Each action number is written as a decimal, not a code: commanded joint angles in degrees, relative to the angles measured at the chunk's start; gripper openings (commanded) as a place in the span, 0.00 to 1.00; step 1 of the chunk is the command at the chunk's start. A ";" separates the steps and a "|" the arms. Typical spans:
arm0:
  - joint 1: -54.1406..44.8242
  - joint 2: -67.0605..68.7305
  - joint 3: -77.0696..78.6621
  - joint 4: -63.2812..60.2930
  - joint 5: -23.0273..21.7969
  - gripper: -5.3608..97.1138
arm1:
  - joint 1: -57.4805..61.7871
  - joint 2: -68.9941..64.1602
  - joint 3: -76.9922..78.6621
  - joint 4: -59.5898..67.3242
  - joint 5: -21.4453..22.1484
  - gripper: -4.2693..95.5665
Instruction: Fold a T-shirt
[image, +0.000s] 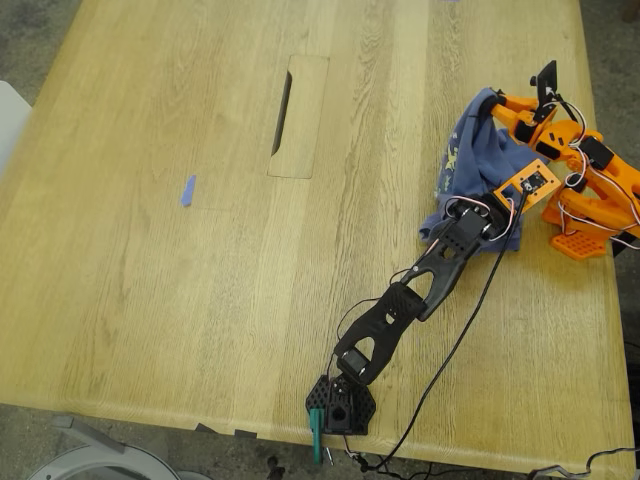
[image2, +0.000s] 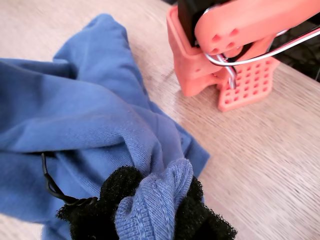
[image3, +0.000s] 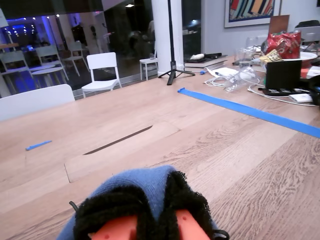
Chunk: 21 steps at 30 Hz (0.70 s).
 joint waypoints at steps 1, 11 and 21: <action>1.41 11.69 -18.63 11.34 0.53 0.05 | -0.26 1.14 -1.32 -0.53 0.26 0.05; -3.08 15.82 -25.58 30.59 1.14 0.05 | -0.88 -1.14 1.23 -4.39 0.26 0.05; -16.08 11.16 -22.94 30.85 1.05 0.05 | -1.32 -21.27 -0.97 -21.01 0.35 0.05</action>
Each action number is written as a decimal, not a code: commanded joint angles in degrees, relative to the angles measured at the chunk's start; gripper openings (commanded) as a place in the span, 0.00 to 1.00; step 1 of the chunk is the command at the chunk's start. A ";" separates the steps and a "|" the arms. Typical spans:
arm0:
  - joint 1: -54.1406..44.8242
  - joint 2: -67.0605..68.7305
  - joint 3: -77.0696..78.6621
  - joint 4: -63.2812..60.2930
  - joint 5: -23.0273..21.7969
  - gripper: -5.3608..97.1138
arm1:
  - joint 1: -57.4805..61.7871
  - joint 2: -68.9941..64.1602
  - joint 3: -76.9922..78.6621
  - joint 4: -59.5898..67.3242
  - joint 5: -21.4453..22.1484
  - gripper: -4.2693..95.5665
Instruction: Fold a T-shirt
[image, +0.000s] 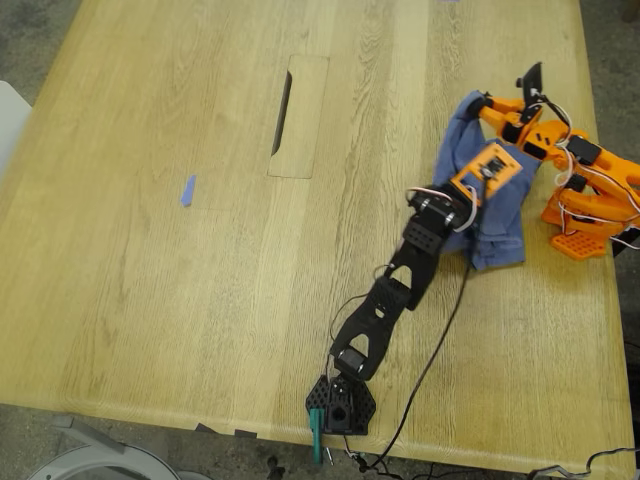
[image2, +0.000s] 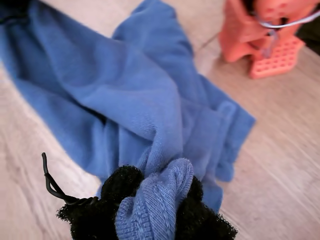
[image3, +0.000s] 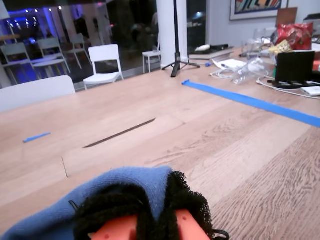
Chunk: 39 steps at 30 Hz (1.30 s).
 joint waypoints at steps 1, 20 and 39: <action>-5.27 7.56 -2.11 1.05 0.35 0.05 | -0.44 -5.54 -3.34 -5.01 0.35 0.05; -20.48 -1.67 -4.92 1.14 0.79 0.05 | -2.11 -60.12 -39.29 -33.13 0.88 0.05; -20.39 1.93 -4.57 1.14 0.26 0.05 | -4.04 -66.97 -65.04 -1.85 1.14 0.04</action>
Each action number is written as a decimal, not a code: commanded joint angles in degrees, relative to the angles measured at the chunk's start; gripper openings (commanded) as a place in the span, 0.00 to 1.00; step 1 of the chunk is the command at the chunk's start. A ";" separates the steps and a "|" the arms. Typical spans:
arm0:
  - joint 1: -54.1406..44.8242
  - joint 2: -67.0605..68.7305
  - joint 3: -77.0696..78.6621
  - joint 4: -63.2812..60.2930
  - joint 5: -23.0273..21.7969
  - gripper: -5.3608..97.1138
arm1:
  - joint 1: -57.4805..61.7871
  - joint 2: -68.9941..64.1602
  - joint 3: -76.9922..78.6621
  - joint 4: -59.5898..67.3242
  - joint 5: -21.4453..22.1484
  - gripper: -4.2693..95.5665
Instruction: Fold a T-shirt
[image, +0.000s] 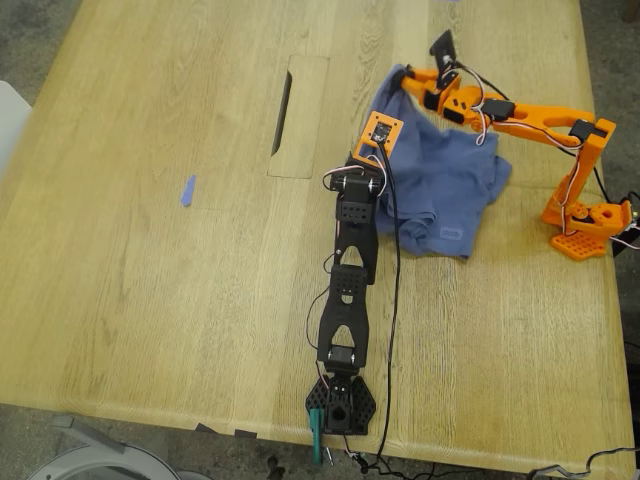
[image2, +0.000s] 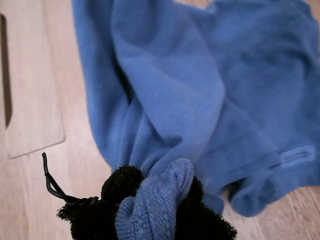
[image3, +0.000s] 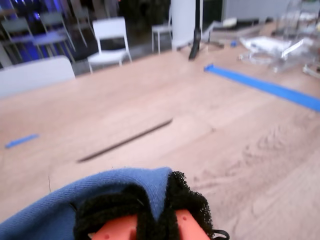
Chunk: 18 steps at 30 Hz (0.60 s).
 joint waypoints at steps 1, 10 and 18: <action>3.69 6.59 -3.78 1.14 -0.18 0.05 | -0.44 5.71 -6.06 7.73 0.09 0.04; 13.45 7.82 -3.87 0.97 -0.53 0.05 | -0.18 7.29 -14.85 24.96 -0.26 0.04; 19.16 9.14 -3.87 0.97 -0.62 0.05 | 0.26 14.41 -16.61 44.30 -0.62 0.04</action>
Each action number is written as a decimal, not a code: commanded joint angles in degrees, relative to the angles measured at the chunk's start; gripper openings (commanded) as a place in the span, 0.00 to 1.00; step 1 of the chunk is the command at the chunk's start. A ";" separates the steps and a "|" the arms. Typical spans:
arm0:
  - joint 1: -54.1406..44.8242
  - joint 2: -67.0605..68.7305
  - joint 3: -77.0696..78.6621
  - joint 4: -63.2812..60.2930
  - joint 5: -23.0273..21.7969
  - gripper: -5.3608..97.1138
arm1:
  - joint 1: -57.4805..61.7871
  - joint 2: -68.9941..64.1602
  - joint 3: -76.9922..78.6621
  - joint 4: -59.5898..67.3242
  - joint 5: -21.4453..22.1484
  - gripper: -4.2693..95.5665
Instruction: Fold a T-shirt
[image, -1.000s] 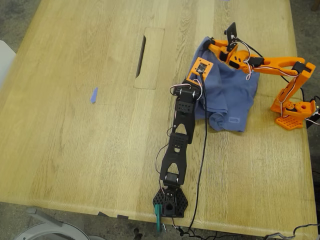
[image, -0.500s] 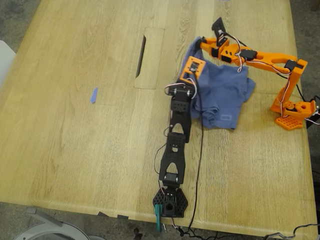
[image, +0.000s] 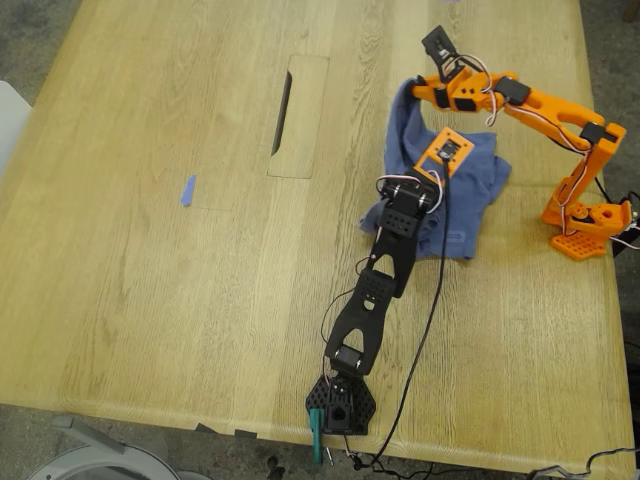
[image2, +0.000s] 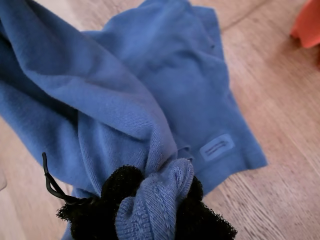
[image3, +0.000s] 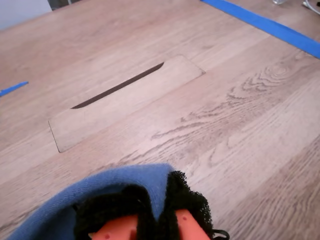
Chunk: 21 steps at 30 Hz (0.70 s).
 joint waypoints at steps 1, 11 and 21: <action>2.99 9.14 -3.87 0.88 -0.62 0.05 | 0.70 6.06 -4.04 5.36 -0.70 0.04; 11.60 7.29 -3.69 -0.35 -1.32 0.05 | 4.39 19.78 -1.05 29.71 -0.35 0.04; 20.13 -1.41 -4.39 -8.61 -1.93 0.05 | 5.62 45.88 32.43 30.41 0.35 0.04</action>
